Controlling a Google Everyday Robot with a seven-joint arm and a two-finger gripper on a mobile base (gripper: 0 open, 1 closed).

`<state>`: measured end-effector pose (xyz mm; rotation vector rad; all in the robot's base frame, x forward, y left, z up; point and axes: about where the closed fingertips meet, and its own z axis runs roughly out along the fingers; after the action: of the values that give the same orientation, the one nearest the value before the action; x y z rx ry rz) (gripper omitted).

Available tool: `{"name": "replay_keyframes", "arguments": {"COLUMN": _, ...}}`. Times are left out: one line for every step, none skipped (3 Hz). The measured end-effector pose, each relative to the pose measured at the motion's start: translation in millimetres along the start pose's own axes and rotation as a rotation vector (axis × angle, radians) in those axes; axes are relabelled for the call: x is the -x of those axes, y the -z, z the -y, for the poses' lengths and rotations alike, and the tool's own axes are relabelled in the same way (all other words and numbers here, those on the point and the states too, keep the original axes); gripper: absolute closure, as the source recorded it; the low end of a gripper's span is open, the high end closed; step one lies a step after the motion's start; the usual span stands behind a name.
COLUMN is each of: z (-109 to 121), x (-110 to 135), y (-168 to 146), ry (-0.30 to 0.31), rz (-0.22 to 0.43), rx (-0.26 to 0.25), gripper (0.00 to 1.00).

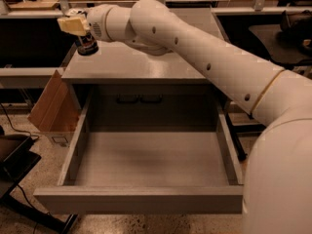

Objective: Pick pepsi can from top drawer and place on counter

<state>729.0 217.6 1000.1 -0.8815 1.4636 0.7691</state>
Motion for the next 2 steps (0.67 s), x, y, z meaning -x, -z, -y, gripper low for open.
{"name": "replay_keyframes", "arguments": {"z": 52.3, "x": -30.0, "y": -17.7, "ry": -0.019, "rz": 0.036, "rx": -0.13, "gripper": 1.0}}
{"name": "replay_keyframes", "arguments": {"z": 78.6, "x": -63.8, "y": -18.0, "ry": -0.014, "rz": 0.065, "rx": -0.161, "gripper": 1.0}}
